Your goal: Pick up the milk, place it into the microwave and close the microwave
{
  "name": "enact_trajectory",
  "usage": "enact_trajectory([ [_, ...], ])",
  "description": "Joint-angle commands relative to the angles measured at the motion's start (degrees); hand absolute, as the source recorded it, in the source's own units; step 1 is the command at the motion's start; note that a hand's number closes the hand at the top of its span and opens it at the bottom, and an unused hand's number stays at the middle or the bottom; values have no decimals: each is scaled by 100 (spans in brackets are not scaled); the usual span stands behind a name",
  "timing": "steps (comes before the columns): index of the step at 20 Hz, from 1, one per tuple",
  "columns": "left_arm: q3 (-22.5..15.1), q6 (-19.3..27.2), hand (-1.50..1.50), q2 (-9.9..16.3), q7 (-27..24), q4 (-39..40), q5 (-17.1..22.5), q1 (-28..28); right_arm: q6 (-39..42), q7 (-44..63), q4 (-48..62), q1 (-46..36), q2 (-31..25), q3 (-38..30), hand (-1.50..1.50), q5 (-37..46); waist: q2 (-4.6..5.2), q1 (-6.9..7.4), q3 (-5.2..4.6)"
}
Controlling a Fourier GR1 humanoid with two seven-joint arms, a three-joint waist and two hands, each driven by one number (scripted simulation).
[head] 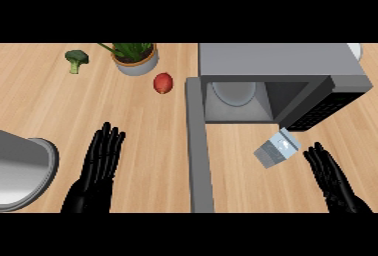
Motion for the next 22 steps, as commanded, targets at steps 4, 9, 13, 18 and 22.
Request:
enact_trajectory([
  [4, -258, 184, -150, 1, -434, 149, -60, 283, -153, -767, 665, 116, 225, -90, -150, 319, 3, 5, -1],
  [9, -468, 217, -150, -19, -389, 424, 207, 118, -226, -1358, 2299, -936, 208, -649, -150, 228, 17, 39, 1],
  [13, -989, 724, -150, -19, -558, 539, -101, 216, -171, -1624, 2763, -1071, 27, -923, -150, 265, 9, 22, 1],
  [18, -685, 428, -150, 290, -408, -19, 123, 600, -416, -2033, 3922, -1744, 41, -1021, -150, 601, 9, 46, 2],
  [22, -200, 26, -150, 465, -730, 291, 706, 476, -662, -1821, 4203, -2310, 60, -1233, -150, 580, 10, 38, 0],
])
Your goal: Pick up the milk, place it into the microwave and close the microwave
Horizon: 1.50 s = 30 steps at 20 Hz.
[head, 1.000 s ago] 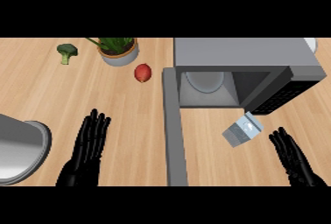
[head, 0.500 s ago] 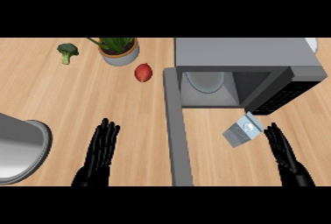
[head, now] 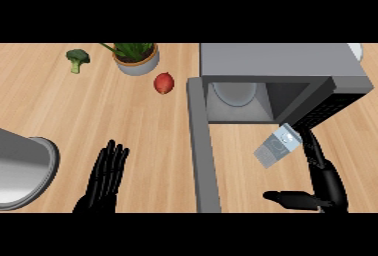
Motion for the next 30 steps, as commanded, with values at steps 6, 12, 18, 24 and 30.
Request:
enact_trajectory([
  [6, 449, -388, -150, 455, -24, -453, 584, 383, -553, -980, 2102, -1078, -139, -461, -150, 330, 21, 30, 19],
  [12, 985, -878, -150, 722, -430, -21, 1026, 411, -650, -1599, 3225, -1631, -250, -764, 150, 234, 33, 51, 20],
  [18, 930, -785, -150, 599, -499, 23, 895, 429, -1142, -1820, 3617, -1961, -238, -920, 150, 323, 37, 69, 21],
  [24, 1077, -1083, -150, 862, -587, -91, 1068, 620, -1281, -1905, 4093, -2005, -462, -864, 150, 633, 75, 185, 25],
  [30, 1247, -1222, -150, 1033, -506, -404, 1297, 822, -1836, -1979, 4116, -1731, -71, -1136, 150, 499, 59, 191, 24],
])
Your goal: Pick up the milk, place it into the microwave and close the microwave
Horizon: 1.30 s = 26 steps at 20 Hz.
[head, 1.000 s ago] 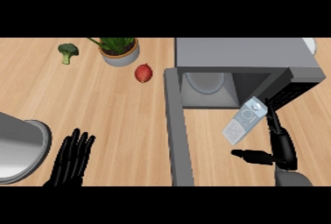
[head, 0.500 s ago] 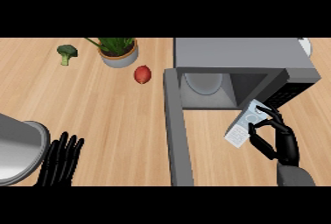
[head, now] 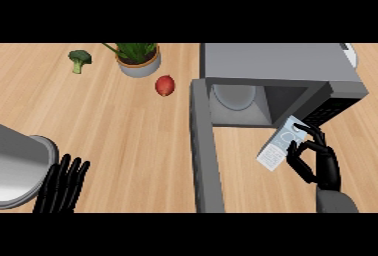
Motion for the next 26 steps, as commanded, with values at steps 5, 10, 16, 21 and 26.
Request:
enact_trajectory([
  [5, 446, -247, -150, 183, -50, 157, 373, -79, 267, 151, 831, -357, 407, -38, 150, -220, 243, 74, 201],
  [10, 364, -246, -150, 128, -137, 204, 283, 107, 488, 69, 647, -397, 730, 179, 150, -367, 212, 25, 194],
  [16, 470, -369, -150, 114, -210, 459, 328, 61, 384, -21, 453, -221, 881, 658, 150, -573, 195, -45, 191],
  [21, 1016, -845, -150, 283, -252, 403, 783, 240, -542, 558, -58, -388, 889, 1469, 150, -1104, 190, -49, 191],
  [26, 834, -590, -150, -35, -101, 431, 488, 99, -1244, 1682, -605, -745, 891, 1765, 150, -788, 190, -61, 190],
])
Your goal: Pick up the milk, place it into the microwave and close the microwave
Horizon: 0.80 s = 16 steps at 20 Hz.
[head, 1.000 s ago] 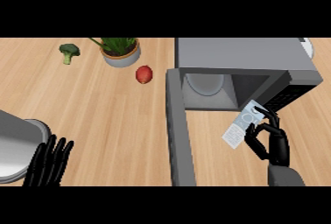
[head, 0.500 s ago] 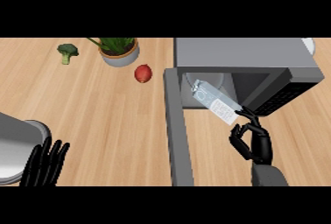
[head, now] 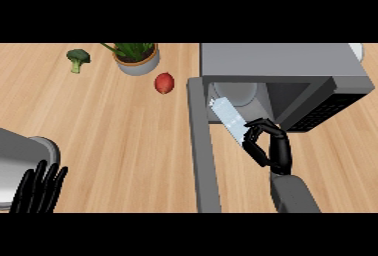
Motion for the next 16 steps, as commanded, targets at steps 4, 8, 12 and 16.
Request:
enact_trajectory([
  [4, 120, -32, -150, -168, 171, 109, -81, -232, -628, 1134, -246, -633, -67, 106, 150, 250, 8, -10, 5],
  [8, -151, -69, -150, -524, -250, 718, -488, -360, -1009, 1064, 616, -1230, 19, 131, 150, 200, 23, 31, 7],
  [12, 228, -366, -150, -234, -100, 663, -158, -496, -1026, 1323, 1638, -2278, -340, -284, 150, 509, 45, 85, 9],
  [16, 597, -642, -150, -40, -104, 692, 220, -370, -1253, 1359, 2472, -2703, -620, -294, 150, 837, 67, 149, 9],
])
